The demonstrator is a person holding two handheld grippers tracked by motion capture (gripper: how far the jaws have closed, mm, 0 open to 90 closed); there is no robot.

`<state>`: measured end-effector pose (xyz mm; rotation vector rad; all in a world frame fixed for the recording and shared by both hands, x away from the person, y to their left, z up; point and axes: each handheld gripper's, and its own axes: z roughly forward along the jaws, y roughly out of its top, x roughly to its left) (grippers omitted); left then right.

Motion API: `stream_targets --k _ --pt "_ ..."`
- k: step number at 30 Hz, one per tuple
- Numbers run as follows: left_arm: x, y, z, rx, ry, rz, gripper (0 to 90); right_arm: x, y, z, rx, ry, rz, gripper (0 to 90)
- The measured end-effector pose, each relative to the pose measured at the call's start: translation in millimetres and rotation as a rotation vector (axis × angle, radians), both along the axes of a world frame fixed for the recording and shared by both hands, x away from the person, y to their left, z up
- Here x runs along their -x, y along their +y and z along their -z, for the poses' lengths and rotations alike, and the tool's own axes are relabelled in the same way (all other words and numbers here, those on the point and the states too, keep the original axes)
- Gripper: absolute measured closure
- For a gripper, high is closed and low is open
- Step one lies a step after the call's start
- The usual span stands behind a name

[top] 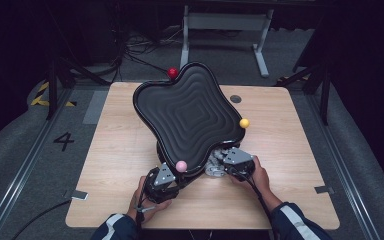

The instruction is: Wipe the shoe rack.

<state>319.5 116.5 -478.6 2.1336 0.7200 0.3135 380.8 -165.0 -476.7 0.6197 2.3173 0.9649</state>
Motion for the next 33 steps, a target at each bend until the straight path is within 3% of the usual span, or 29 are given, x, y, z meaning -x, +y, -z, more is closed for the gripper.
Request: stream_targets --k 19,33 --pt "0.6 -1.6 0.1 0.002 0.002 0.002 67.8 29.0 44.5 0.0 -0.011 0.023 -0.183 77.0" --pt "0.4 -1.3 -0.2 0.000 0.003 0.005 68.2 26.5 42.6 -0.2 -0.015 0.028 -0.198 76.7"
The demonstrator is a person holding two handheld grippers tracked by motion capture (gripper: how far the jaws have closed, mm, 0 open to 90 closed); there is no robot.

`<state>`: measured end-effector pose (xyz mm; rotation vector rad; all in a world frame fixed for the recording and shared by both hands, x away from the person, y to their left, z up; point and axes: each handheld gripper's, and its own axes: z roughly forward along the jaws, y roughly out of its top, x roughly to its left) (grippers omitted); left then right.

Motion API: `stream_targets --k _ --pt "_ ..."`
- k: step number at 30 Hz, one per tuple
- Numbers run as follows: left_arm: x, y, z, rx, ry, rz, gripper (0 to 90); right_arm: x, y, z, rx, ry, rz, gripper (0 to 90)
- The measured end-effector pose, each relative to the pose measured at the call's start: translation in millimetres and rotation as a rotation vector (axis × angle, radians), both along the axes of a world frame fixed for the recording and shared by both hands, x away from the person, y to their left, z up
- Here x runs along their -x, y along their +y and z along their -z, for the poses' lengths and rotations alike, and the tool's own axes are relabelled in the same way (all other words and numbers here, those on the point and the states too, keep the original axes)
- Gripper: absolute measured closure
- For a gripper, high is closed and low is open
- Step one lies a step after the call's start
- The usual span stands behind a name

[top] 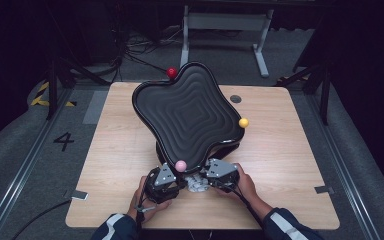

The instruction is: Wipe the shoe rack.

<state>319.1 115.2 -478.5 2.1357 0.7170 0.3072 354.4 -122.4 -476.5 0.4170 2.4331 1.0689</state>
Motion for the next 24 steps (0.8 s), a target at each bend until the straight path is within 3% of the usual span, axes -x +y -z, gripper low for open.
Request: stream_targets --k 6,24 --pt "-0.5 0.3 0.0 -0.001 -0.002 0.006 68.2 -7.6 -9.9 -0.7 0.006 -0.001 0.035 76.7" --pt "-0.2 0.2 0.1 0.005 0.003 0.004 68.2 -37.6 -51.3 0.8 0.050 -0.030 0.230 76.8"
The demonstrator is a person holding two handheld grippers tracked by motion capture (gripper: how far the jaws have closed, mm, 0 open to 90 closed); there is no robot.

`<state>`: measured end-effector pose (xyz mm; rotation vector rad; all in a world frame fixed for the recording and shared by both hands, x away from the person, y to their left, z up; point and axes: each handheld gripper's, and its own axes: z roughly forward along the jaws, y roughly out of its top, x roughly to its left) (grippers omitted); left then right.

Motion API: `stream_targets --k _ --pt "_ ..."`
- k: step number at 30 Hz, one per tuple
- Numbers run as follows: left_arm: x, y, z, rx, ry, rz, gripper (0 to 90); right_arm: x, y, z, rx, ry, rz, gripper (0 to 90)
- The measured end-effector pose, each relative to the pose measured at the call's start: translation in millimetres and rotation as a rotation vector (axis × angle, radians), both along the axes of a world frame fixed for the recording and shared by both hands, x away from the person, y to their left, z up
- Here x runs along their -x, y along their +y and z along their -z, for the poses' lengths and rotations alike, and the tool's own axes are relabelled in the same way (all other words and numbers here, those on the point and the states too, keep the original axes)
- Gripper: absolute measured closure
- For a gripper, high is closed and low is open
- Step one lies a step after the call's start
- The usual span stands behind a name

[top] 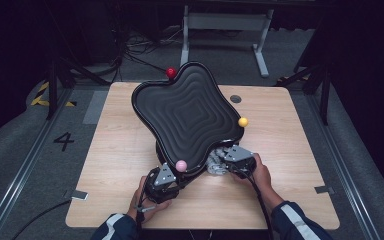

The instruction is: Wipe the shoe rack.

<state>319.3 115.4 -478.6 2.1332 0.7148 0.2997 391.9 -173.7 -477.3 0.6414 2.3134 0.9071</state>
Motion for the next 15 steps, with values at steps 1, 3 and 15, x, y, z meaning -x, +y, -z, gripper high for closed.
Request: stream_targets --k 1,3,15 --pt "0.0 0.0 0.0 0.001 0.002 0.000 68.2 -0.8 -1.7 0.2 -0.001 0.001 0.010 76.8" --pt "0.0 0.0 0.1 0.001 0.002 0.000 68.2 -6.6 -10.0 0.9 -0.013 0.005 0.041 76.8" --pt "-0.2 0.4 -0.2 0.002 0.008 0.000 68.3 -20.0 -34.9 3.6 -0.015 0.012 0.126 76.7"
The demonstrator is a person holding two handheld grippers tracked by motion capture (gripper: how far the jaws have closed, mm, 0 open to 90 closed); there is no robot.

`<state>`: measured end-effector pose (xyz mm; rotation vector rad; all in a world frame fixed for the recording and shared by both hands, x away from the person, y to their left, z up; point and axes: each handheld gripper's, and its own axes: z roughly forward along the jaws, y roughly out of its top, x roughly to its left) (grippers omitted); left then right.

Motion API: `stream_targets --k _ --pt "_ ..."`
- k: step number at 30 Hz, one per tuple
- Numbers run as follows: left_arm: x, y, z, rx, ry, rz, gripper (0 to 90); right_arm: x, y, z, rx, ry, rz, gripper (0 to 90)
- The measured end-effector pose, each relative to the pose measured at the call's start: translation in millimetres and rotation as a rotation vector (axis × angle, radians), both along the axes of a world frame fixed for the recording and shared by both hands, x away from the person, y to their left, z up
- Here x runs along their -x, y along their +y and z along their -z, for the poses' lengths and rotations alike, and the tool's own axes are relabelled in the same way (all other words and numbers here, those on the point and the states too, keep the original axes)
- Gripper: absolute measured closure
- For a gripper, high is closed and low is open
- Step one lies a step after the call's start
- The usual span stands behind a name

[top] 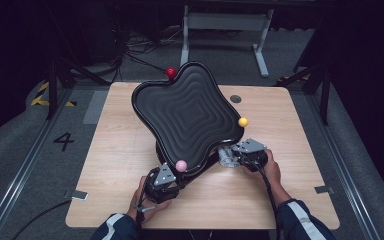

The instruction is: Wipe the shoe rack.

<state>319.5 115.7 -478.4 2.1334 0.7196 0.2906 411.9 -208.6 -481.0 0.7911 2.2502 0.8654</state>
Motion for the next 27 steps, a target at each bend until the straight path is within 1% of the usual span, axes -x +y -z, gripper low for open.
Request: stream_targets --k 5,8,15,16,22,23,27 --pt "0.0 0.0 0.0 -0.002 -0.001 0.000 68.2 0.9 1.2 -0.3 0.007 -0.002 -0.003 76.7" --pt "-0.1 0.0 0.3 0.005 -0.002 0.000 68.2 1.8 2.7 -0.5 0.007 -0.003 -0.008 76.8" --pt "-0.2 0.1 0.3 0.006 0.003 0.000 68.2 7.1 12.0 -1.5 0.016 -0.001 -0.046 76.9" --pt "-0.2 0.1 0.3 0.006 0.004 -0.001 68.3 9.1 15.7 -1.6 0.015 -0.004 -0.062 76.9" --pt "-0.2 0.1 0.3 0.007 0.003 -0.002 68.5 14.8 23.8 -2.2 0.020 0.002 -0.096 77.0" --pt "-0.3 0.2 0.3 0.008 0.003 -0.001 68.5 18.6 28.7 -2.3 0.026 -0.001 -0.120 77.0" --pt "-0.7 0.4 0.3 0.007 0.001 0.001 68.5 24.4 37.4 -2.4 0.033 0.000 -0.158 77.0"
